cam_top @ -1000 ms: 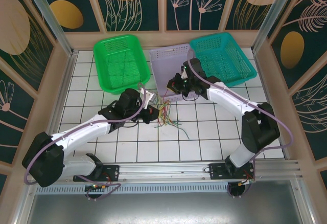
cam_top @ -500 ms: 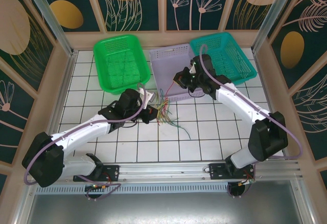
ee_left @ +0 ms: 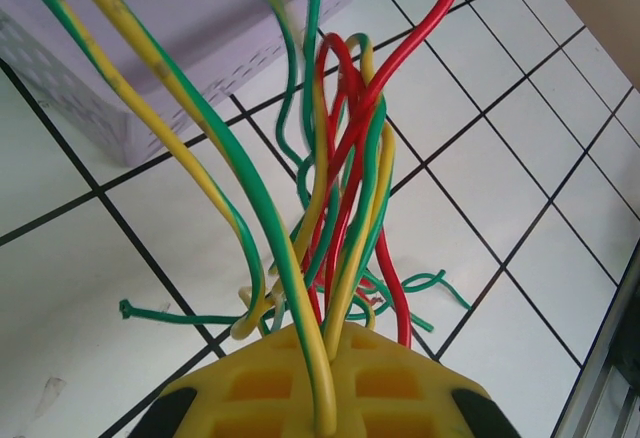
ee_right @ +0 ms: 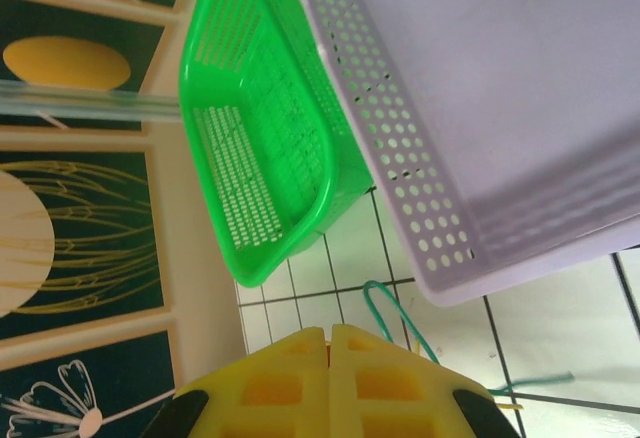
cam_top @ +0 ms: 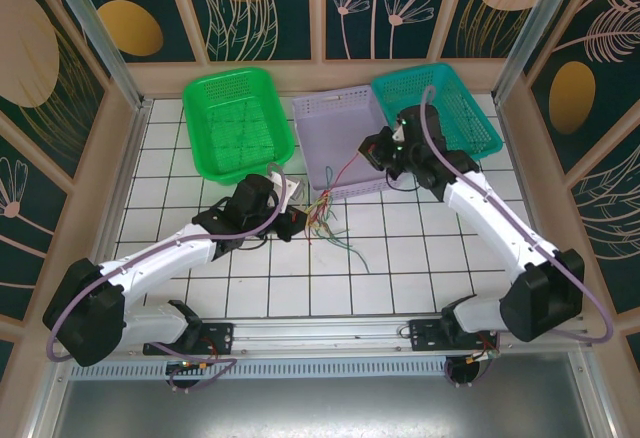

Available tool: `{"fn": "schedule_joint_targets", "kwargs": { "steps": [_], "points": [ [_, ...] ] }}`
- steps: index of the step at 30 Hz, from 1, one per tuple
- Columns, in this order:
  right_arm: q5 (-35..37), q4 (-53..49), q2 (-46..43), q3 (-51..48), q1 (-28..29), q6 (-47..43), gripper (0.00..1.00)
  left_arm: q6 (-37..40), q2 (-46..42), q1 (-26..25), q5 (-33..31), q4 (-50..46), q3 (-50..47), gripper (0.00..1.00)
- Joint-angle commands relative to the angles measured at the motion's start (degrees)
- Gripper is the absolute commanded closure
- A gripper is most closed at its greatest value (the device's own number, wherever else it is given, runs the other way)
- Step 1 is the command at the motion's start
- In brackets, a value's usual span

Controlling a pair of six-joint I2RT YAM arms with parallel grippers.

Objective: Untangle the cables

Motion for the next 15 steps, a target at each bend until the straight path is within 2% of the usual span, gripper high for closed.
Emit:
{"fn": "schedule_joint_targets", "kwargs": {
  "steps": [1, 15],
  "points": [
    [5.3, 1.7, -4.1, 1.5, -2.9, 0.7, 1.0, 0.7, 1.1, -0.4, -1.0, -6.4, -2.0, 1.0],
    [5.6, -1.1, -10.2, 4.9, -11.7, 2.4, 1.0, 0.9, 2.7, -0.6, -2.0, -7.6, -1.8, 1.0]
  ]
}}
